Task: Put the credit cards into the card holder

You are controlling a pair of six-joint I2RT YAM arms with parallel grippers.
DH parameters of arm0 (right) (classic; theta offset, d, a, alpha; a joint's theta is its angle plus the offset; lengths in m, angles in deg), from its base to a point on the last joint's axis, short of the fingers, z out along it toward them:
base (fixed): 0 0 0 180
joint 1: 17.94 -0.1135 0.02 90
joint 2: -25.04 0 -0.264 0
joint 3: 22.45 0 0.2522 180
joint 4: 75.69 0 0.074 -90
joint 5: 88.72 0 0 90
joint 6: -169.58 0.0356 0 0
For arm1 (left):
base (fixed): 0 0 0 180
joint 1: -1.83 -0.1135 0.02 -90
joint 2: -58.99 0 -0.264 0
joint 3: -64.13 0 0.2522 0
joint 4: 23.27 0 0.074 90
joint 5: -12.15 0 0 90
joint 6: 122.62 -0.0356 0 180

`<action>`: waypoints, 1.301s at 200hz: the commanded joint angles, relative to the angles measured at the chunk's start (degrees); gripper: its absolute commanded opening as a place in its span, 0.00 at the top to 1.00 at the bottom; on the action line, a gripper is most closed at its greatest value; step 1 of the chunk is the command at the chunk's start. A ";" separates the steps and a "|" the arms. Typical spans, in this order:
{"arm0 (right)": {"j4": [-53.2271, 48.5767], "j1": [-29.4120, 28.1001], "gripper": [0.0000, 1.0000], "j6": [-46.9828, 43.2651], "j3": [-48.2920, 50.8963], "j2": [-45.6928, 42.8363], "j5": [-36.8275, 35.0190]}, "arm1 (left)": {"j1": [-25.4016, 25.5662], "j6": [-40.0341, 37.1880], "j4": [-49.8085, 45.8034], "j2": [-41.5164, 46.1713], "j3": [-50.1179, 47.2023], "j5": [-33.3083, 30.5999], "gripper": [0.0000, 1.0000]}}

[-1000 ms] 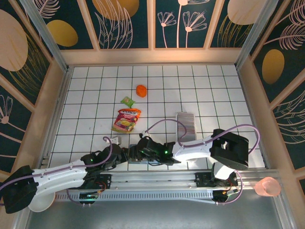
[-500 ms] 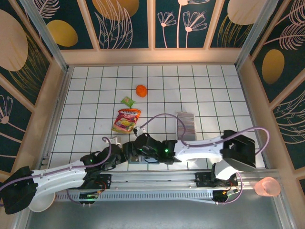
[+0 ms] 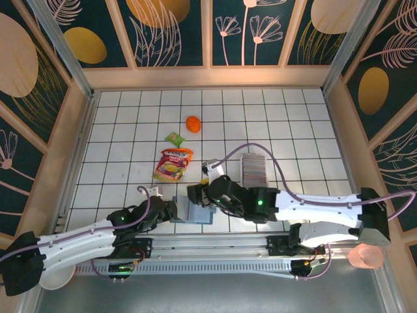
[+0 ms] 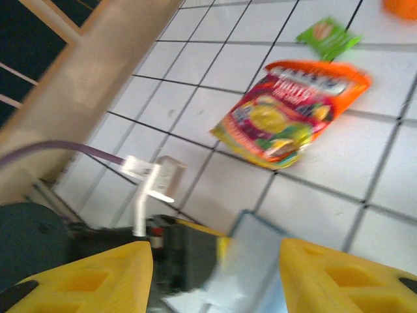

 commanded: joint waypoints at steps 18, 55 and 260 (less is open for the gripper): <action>-5.84 0.39 0.43 -32.07 2.70 -10.27 -6.13 | 0.05 -2.75 -10.67 2.69 4.63 -4.81 0.66; -14.07 1.55 0.30 -56.14 5.10 -17.49 -6.20 | 0.13 -4.11 -15.85 1.97 7.95 -8.96 0.59; -27.62 27.85 0.13 -93.27 18.19 -14.62 11.09 | 0.13 -10.10 4.95 -14.42 3.96 8.26 0.49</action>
